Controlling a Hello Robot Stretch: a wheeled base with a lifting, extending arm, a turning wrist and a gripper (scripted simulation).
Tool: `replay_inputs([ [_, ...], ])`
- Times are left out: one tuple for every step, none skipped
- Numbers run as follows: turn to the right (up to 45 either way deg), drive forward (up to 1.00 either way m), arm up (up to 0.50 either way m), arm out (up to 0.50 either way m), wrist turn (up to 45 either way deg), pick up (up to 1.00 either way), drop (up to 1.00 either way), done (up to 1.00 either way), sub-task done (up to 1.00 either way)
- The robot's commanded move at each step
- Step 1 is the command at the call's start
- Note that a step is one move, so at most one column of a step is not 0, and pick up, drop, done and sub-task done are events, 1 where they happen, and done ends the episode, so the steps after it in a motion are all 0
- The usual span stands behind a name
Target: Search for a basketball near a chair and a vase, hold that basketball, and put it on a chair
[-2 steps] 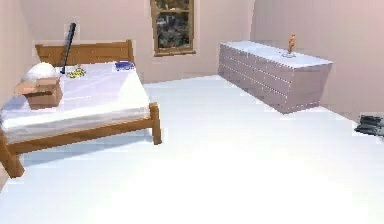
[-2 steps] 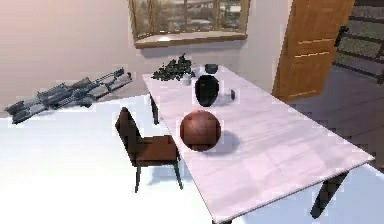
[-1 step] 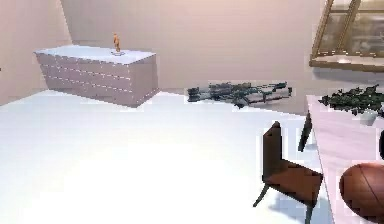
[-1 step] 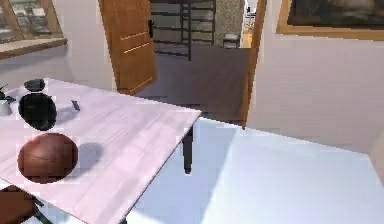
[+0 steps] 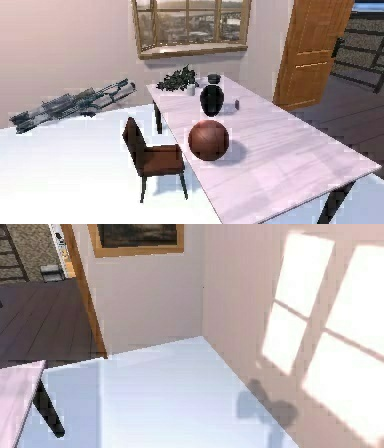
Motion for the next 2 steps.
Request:
replay_inputs([
  [6.0,0.0,0.0,0.0,0.0,0.0,0.0,0.0,0.0],
  [0.0,0.25,0.0,0.0,0.0,0.0,0.0,0.0,0.0],
])
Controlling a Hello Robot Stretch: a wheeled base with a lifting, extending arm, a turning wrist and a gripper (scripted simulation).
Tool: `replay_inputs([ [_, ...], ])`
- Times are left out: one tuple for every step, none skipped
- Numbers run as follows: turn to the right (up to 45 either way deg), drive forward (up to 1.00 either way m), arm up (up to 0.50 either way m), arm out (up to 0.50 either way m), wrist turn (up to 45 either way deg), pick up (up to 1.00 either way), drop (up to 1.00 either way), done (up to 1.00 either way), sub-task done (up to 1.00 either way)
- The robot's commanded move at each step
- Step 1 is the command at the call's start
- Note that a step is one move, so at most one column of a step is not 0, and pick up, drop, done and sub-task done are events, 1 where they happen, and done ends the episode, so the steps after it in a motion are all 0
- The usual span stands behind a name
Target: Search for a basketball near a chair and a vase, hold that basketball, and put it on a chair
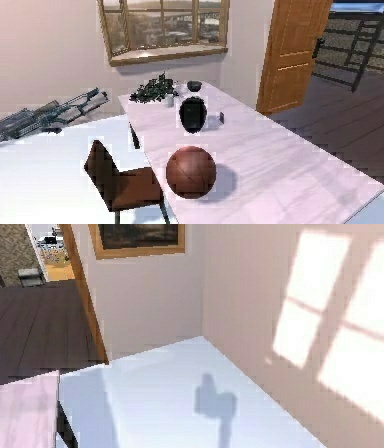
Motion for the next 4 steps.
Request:
replay_inputs([
  [-45.0,0.0,0.0,0.0,0.0,0.0,0.0,0.0,0.0],
  [-39.0,0.0,0.0,0.0,0.0,0.0,0.0,0.0,0.0],
  [0.0,0.0,0.5,0.0,0.0,0.0,0.0,0.0,0.0],
  [0.0,0.0,0.34,0.0,0.0,0.0,0.0,0.0,0.0],
])
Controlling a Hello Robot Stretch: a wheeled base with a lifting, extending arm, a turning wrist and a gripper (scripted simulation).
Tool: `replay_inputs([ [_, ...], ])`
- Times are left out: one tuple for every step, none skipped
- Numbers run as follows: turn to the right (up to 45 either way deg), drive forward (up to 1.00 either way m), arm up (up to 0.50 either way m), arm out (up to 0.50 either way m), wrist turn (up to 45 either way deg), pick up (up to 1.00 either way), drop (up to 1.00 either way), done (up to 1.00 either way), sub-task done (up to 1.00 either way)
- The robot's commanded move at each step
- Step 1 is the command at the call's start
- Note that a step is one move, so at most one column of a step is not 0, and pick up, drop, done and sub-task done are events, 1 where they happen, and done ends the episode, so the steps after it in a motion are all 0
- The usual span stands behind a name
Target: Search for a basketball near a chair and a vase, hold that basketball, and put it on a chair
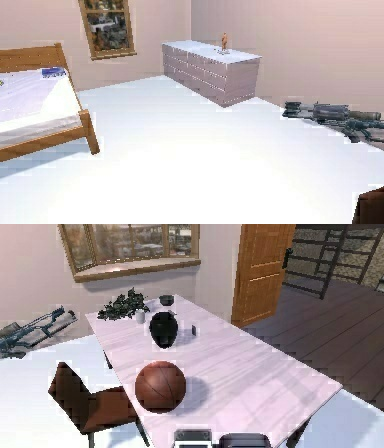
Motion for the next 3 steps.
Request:
replay_inputs([
  [0.0,0.0,0.0,0.3,0.0,0.0,0.0,0.0,0.0],
  [0.0,0.0,0.0,0.0,45.0,0.0,0.0,0.0,0.0],
  [0.0,0.0,0.0,0.0,45.0,0.0,0.0,0.0,0.0],
])
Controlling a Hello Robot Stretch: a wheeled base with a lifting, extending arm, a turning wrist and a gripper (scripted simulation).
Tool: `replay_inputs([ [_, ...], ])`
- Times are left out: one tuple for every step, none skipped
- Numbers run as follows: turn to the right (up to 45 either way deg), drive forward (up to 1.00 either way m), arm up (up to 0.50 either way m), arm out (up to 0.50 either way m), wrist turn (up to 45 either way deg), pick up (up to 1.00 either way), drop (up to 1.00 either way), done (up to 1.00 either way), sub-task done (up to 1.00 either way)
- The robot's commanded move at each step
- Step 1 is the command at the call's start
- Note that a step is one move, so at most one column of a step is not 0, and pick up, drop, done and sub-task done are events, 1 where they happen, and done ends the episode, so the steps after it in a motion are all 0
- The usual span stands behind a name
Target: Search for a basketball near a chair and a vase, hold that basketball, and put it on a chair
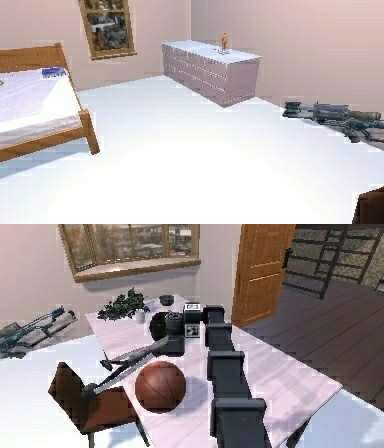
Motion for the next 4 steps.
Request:
replay_inputs([
  [0.0,0.0,0.0,0.0,45.0,0.0,0.0,0.0,0.0],
  [0.0,0.0,0.0,0.0,15.0,0.0,0.0,0.0,0.0],
  [0.0,0.0,-0.3,0.0,0.0,0.0,0.0,0.0,0.0],
  [0.0,0.0,0.0,0.0,0.0,1.0,0.0,0.0,0.0],
])
